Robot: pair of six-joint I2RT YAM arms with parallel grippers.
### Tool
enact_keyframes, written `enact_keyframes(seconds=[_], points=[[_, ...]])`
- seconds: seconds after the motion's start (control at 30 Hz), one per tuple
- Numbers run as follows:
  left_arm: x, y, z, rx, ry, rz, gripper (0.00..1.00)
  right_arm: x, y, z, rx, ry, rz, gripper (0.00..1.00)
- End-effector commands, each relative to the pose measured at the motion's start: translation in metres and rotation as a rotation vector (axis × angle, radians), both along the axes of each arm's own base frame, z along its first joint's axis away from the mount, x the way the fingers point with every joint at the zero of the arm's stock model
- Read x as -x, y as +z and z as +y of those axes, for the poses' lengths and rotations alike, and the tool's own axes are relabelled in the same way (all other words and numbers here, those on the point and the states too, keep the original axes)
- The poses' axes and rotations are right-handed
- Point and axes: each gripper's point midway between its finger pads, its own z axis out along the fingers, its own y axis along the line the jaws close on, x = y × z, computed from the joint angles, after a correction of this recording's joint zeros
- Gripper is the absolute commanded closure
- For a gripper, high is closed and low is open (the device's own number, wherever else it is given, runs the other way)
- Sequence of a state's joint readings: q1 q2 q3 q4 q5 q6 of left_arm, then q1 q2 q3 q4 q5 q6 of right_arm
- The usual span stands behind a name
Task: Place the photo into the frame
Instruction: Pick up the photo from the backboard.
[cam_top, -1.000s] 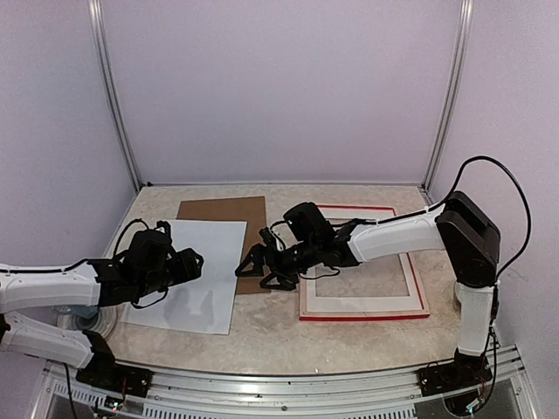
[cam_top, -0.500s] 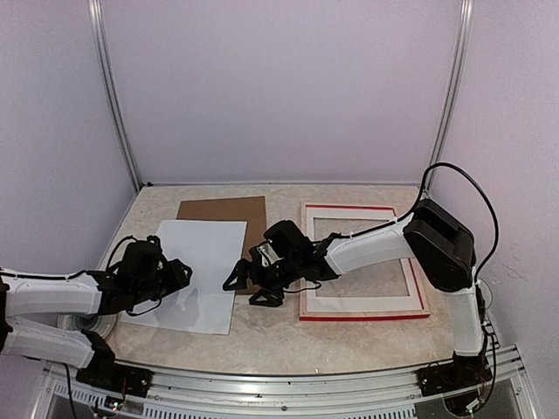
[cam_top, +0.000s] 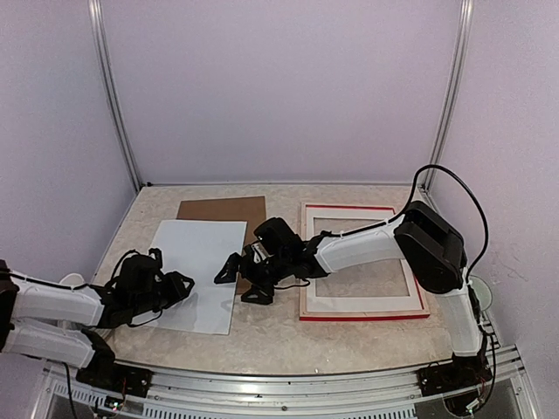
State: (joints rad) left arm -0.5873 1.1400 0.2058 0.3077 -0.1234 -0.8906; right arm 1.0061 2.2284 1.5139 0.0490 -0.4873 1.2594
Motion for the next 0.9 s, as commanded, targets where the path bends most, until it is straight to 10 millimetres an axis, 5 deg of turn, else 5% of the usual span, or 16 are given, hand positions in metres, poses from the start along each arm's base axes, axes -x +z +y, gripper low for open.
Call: enact_keyframes(seconds=[0.0,0.87], points=[[-0.001,0.002,-0.005,0.057,-0.006,-0.016,0.57,0.006,-0.017,0.002,0.042,-0.026,0.048,0.01],[0.015,-0.019,-0.007,0.093,-0.042,0.023,0.61,0.001,-0.016,0.028,-0.051,-0.072,0.125,0.01]])
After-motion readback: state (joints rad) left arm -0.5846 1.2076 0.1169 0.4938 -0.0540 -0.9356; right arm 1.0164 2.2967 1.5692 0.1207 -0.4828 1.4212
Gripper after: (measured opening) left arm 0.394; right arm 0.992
